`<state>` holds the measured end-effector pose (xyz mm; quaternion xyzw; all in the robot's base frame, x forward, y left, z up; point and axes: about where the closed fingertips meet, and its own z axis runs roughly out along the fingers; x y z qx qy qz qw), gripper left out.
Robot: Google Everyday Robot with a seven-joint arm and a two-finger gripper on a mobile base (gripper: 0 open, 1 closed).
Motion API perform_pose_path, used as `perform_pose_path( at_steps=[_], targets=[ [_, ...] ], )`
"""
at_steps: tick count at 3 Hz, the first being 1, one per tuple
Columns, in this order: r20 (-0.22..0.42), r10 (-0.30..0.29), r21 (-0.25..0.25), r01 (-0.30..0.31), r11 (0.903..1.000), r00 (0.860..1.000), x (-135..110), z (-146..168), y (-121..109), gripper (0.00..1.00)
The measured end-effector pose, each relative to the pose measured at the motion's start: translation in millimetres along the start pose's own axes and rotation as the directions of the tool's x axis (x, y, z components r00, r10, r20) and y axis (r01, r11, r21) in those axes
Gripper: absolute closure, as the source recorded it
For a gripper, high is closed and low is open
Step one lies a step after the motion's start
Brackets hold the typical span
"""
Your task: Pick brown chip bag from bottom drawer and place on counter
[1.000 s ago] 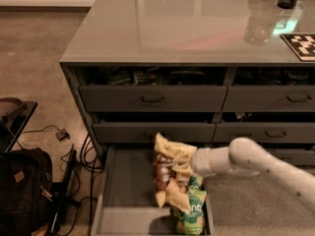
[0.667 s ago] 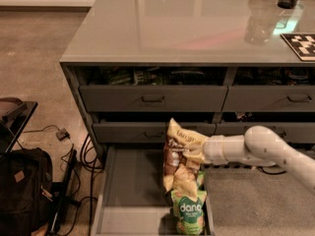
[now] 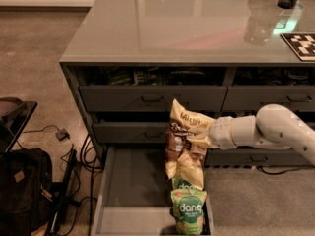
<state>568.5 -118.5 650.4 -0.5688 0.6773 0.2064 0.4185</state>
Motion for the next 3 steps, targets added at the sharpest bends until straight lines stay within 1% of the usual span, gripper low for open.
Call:
perform_pose_path(
  at_steps=[1,2,3],
  targets=[
    [-0.026,-0.080,-0.005,0.080,0.9968,0.996,-40.2,-18.8,15.4,1.00],
    [-0.042,-0.165,0.004,0.165,0.9863,0.985,-78.4,-36.6,35.9,1.00],
    [-0.042,-0.165,0.004,0.165,0.9863,0.985,-78.4,-36.6,35.9,1.00]
  ],
)
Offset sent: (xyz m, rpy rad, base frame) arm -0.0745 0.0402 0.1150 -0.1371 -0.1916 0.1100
